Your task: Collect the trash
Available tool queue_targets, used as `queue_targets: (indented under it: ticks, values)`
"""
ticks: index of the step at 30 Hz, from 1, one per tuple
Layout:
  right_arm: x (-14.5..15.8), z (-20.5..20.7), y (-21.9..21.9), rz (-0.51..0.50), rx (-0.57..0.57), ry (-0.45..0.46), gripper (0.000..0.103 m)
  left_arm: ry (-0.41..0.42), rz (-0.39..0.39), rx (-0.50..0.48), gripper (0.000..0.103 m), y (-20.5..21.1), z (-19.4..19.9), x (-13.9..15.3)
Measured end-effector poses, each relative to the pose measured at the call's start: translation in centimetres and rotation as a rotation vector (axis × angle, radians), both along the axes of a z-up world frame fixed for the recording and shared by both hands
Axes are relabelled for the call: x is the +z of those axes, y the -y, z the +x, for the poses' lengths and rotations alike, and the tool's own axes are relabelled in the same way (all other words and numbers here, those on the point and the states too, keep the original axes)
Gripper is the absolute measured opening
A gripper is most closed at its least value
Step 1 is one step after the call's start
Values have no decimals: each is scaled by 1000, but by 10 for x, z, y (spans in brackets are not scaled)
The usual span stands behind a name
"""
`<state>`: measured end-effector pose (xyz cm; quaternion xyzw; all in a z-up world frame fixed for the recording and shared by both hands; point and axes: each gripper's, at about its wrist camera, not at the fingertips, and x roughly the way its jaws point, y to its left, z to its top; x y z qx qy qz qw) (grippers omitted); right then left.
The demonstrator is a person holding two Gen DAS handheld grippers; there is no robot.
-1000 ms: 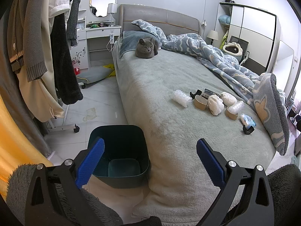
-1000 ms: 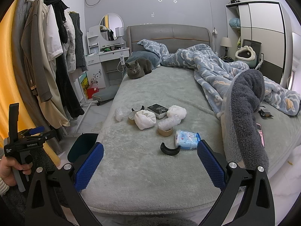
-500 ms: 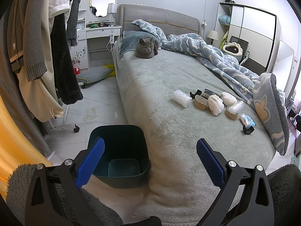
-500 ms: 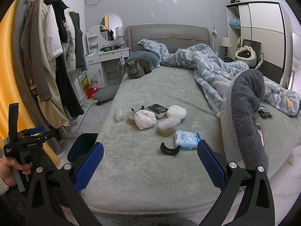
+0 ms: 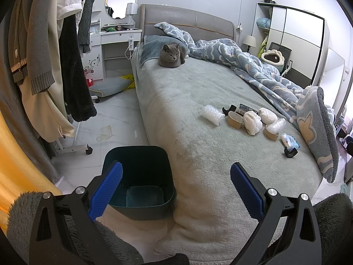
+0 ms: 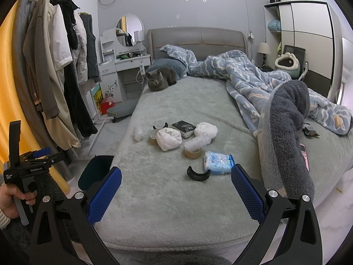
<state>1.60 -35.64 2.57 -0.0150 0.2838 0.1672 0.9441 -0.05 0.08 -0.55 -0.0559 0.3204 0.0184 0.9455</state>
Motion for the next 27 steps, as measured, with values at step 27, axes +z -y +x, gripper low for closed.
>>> queue_targets:
  ticks: [27]
  values:
    - [-31,64,3,-70,-124,-119,100,20,-67,-159,99,-13,28,16]
